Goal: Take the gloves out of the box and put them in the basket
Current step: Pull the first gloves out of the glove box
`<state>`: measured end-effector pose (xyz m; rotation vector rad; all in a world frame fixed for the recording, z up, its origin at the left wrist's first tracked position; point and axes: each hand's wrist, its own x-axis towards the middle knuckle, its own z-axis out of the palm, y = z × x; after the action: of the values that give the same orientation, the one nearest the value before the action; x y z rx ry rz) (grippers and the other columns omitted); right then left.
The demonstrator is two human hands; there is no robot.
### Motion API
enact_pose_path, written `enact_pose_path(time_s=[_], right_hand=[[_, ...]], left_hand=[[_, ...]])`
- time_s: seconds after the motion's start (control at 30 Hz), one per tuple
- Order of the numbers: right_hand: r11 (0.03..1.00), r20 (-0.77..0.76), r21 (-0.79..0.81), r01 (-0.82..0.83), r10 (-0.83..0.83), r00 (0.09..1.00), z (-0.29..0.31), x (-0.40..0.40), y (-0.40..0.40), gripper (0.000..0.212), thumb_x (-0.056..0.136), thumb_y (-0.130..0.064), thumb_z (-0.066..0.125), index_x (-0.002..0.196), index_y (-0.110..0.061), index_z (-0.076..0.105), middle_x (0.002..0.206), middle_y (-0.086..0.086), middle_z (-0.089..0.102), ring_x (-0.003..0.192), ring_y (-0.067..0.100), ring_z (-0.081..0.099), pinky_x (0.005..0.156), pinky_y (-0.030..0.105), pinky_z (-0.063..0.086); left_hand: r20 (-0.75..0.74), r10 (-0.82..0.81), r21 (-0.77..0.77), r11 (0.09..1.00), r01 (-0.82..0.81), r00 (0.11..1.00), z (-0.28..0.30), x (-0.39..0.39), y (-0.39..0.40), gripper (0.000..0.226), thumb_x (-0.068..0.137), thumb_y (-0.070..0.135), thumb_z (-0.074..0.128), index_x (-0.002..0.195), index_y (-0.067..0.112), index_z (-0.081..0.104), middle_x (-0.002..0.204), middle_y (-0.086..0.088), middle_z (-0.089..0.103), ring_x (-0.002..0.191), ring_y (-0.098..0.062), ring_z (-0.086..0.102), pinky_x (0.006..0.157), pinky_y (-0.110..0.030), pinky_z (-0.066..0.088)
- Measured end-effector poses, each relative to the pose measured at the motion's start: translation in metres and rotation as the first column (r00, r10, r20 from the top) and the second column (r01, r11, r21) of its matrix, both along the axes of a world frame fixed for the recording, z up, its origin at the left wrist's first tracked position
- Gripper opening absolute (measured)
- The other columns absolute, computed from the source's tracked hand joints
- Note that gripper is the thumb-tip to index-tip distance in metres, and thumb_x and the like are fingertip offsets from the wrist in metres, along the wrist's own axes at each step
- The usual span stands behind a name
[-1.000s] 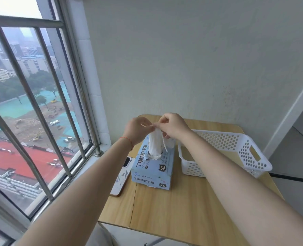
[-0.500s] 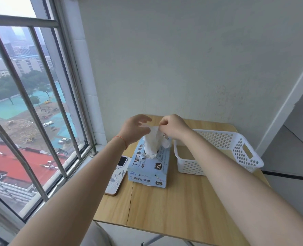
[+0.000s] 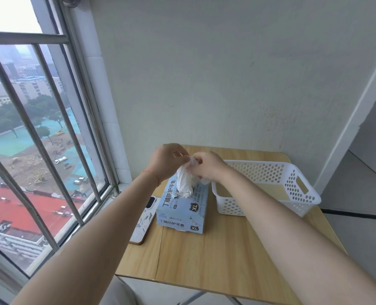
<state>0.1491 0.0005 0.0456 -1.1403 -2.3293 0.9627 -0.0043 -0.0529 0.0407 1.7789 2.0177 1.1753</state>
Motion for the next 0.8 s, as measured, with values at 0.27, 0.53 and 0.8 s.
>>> enact_pose_path(time_s=[0.27, 0.53, 0.8], right_hand=[[0.972, -0.166, 0.200, 0.121, -0.088, 0.982, 0.021, -0.007, -0.003, 0.032, 0.089, -0.023, 0.063, 0.067, -0.012, 0.043, 0.061, -0.003, 0.034, 0.056, 0.013, 0.031, 0.051, 0.027, 0.024], [0.976, -0.077, 0.198, 0.093, -0.079, 0.994, 0.026, -0.022, 0.003, 0.042, 0.093, -0.020, 0.058, 0.063, -0.017, 0.030, 0.062, -0.001, 0.031, 0.058, 0.015, 0.028, 0.053, 0.031, 0.020], [0.986, 0.140, -0.057, 0.157, -0.148, 0.979, 0.021, -0.013, 0.003, 0.037, 0.086, -0.038, 0.068, 0.073, -0.012, 0.045, 0.061, 0.001, 0.043, 0.050, 0.020, 0.045, 0.047, 0.023, 0.033]], left_hand=[[0.103, 0.041, -0.156, 0.987, -0.025, 0.994, -0.007, -0.015, -0.006, 0.036, 0.087, 0.008, 0.059, 0.120, 0.020, 0.061, 0.112, 0.000, 0.062, 0.107, -0.018, 0.059, 0.097, -0.033, 0.046], [0.382, 0.074, -0.129, 0.991, -0.027, 0.921, -0.014, -0.016, -0.007, 0.038, 0.088, 0.007, 0.056, 0.120, 0.027, 0.057, 0.098, 0.001, 0.062, 0.081, -0.017, 0.055, 0.072, -0.026, 0.045], [0.133, 0.055, -0.492, 0.870, 0.018, 0.990, -0.050, -0.021, -0.017, 0.053, 0.086, 0.021, 0.069, 0.135, 0.023, 0.049, 0.097, -0.003, 0.055, 0.081, -0.019, 0.055, 0.063, -0.025, 0.049]])
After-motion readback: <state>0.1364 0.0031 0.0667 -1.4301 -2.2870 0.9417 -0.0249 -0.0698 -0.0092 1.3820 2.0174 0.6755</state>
